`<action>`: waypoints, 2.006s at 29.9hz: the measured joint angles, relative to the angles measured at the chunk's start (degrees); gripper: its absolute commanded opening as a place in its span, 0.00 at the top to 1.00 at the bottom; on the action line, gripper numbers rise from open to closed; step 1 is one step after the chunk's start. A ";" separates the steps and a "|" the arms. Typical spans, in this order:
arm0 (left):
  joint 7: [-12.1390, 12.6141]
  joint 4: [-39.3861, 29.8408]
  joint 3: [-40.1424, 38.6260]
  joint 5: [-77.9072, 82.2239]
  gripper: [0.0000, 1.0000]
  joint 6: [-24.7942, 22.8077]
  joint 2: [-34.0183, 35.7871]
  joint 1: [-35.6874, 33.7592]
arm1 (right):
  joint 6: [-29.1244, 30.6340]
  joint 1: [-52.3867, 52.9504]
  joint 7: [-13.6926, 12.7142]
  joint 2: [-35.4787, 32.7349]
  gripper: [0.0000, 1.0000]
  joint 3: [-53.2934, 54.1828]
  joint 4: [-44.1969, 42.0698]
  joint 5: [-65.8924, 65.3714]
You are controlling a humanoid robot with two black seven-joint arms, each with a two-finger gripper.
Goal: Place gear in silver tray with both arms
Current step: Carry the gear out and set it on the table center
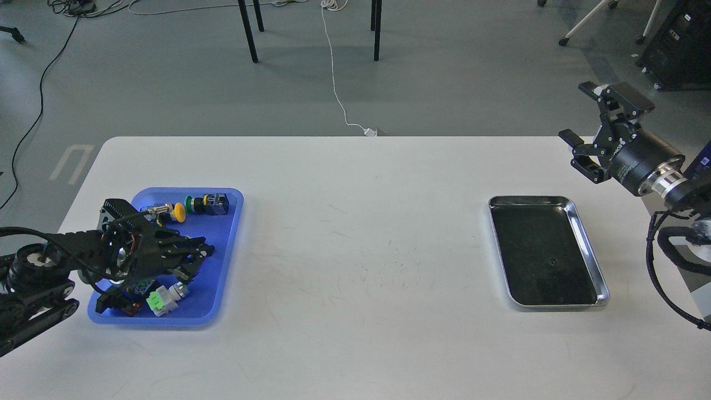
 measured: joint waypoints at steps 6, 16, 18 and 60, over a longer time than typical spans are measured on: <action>-0.15 -1.14 -0.59 -5.10 0.86 0.28 0.99 -1.47 | -0.01 0.00 0.11 -0.18 0.03 1.18 0.03 0.03; 0.96 -4.59 -0.17 -11.04 0.86 -0.21 -3.85 -12.59 | 0.23 -0.60 0.11 -4.60 0.03 2.34 1.15 0.05; 1.73 -4.83 -0.08 -10.69 0.86 -0.20 -7.06 -13.03 | 0.25 -1.85 0.12 -5.43 0.03 2.36 1.37 0.04; 5.40 15.13 7.86 -4.57 0.57 0.21 -44.16 -11.79 | -2.62 -13.10 0.57 -14.69 0.03 2.22 5.50 0.09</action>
